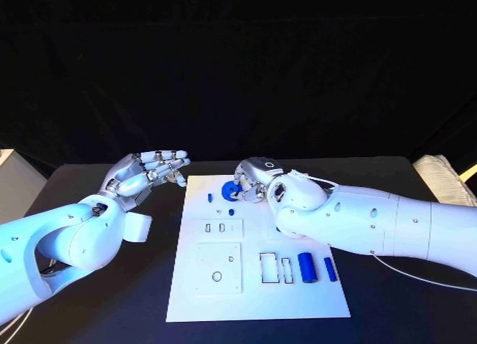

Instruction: Assemble the parts on the task board

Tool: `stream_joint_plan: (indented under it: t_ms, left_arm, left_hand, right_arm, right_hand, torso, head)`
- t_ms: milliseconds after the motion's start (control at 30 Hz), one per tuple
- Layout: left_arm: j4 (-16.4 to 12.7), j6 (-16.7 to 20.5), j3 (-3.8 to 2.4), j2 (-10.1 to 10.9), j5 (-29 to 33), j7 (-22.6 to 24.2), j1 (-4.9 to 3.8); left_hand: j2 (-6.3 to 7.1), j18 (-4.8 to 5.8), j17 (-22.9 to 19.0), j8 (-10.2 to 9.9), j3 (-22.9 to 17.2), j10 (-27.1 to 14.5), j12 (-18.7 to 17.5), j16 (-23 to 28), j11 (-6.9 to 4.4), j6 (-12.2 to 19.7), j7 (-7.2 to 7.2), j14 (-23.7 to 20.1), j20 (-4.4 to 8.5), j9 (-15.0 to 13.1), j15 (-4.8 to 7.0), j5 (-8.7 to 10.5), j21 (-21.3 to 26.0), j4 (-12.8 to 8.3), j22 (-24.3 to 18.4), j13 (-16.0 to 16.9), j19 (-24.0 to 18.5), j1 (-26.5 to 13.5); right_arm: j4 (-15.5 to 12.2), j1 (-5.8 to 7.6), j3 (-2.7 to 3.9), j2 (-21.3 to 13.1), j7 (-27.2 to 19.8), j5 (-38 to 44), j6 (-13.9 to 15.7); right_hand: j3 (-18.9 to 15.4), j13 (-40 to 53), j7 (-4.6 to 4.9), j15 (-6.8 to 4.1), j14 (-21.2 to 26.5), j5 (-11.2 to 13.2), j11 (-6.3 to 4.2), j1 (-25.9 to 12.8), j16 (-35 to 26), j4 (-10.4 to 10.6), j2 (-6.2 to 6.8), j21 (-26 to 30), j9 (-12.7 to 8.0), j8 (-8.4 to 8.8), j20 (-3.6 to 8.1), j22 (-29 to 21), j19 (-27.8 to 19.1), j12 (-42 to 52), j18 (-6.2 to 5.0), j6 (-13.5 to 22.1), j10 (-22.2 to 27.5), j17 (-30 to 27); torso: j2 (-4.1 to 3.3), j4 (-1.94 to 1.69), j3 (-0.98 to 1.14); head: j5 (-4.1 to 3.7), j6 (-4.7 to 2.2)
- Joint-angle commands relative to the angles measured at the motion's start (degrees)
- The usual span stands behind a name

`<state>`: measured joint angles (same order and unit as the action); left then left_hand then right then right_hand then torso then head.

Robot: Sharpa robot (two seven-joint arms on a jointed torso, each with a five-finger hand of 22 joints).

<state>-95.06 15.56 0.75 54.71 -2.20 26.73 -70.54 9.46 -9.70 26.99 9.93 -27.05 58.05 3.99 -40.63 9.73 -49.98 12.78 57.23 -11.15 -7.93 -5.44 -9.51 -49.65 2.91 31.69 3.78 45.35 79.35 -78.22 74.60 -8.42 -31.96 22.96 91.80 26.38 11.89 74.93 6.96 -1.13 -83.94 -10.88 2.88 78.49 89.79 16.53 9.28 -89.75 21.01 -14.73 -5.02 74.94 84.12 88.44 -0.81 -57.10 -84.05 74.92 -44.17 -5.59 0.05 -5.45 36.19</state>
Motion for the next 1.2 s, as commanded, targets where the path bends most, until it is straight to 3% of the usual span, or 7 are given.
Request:
stream_joint_plan:
  t_ms: [33,733,933,1133,1200]
  left_arm:
    - [-0.22,-1.18,-0.04,-0.11,-0.32,0.18,-0.07]
    - [-0.26,-1.2,-0.05,-0.05,-0.33,0.12,-0.08]
    - [-0.27,-1.19,-0.05,-0.01,-0.33,0.05,-0.08]
    - [-0.23,-1.23,-0.05,-0.01,-0.33,0.02,-0.08]
    - [-0.16,-1.24,-0.05,-0.01,-0.33,0.05,-0.08]
  left_hand:
    - [-0.23,-0.7,-0.05,-0.22,-0.34,-0.42,-0.18,-0.34,0.02,-0.04,0.5,-0.39,-0.06,0.08,-0.14,0.3,-0.19,-0.1,0.05,-0.01,-0.25,-0.42]
    - [-0.23,-0.7,-0.05,-0.22,-0.34,-0.42,-0.18,-0.34,0.02,-0.04,0.5,-0.39,-0.06,0.08,-0.14,0.3,-0.19,-0.1,0.05,-0.01,-0.25,-0.42]
    - [-0.26,-0.7,-0.1,-0.25,-0.43,-0.5,-0.16,-0.42,0.05,-0.01,0.54,-0.48,-0.08,0.1,-0.17,0.3,-0.38,-0.19,0.17,-0.01,-0.37,-0.35]
    - [-0.26,-0.7,-0.1,-0.25,-0.43,-0.5,-0.16,-0.42,0.05,-0.01,0.54,-0.48,-0.08,0.1,-0.17,0.3,-0.38,-0.19,0.17,-0.01,-0.37,-0.35]
    - [-0.26,-0.7,-0.1,-0.25,-0.43,-0.5,-0.16,-0.42,0.05,-0.01,0.54,-0.48,-0.08,0.1,-0.17,0.3,-0.38,-0.19,0.17,-0.01,-0.37,-0.35]
  right_arm:
    - [0.57,-0.06,-0.03,0.42,-0.51,1.06,-1.67]
    - [2.52,-0.08,-0.09,1.55,0.56,1.95,-1.69]
    - [2.5,-0.09,-0.16,1.62,-0.01,1.21,-1.9]
    - [1.19,-0.11,-0.19,0.0,-0.75,0.68,1.21]
    - [0.17,-0.1,-0.16,-1.43,-1.6,-0.31,3.57]
  right_hand:
    - [0.41,13.17,0.12,-0.26,-6.06,-0.16,-0.29,-0.24,0.21,-0.07,0.34,-0.22,-0.02,-0.03,0.32,15.02,5.86,0.05,0.79,0.26,-4.31,15.08]
    - [0.5,13.27,0.14,-0.24,-6.06,-0.15,-0.27,-0.27,0.21,-0.11,0.44,-0.25,-0.05,0.0,0.31,15.06,5.88,0.12,0.81,0.33,-4.39,15.08]
    - [0.53,12.66,0.57,0.01,-6.06,0.27,0.07,-0.76,0.21,-0.1,1.34,-0.04,-0.42,0.65,0.16,14.84,5.74,-0.4,0.74,1.45,-3.84,15.08]
    - [0.68,12.54,0.72,0.13,-6.06,0.05,0.21,-0.9,0.21,-0.08,1.33,0.0,-0.56,0.9,0.06,14.8,5.71,-0.51,0.72,1.85,-3.73,15.08]
    - [0.75,12.52,0.81,0.2,-6.06,-0.13,0.29,-1.01,0.21,-0.05,1.34,0.14,-0.64,1.05,0.01,14.66,5.63,-0.54,0.68,2.09,-3.7,15.08]
  torso:
    - [0.06,-0.03,0.05]
    - [0.06,0.0,0.06]
    - [0.09,0.04,0.09]
    - [0.09,0.01,0.08]
    - [0.15,0.03,0.1]
  head:
    - [0.0,0.06]
    - [-0.02,-0.07]
    - [0.0,-0.16]
    - [-0.13,-0.23]
    - [-0.14,-0.24]
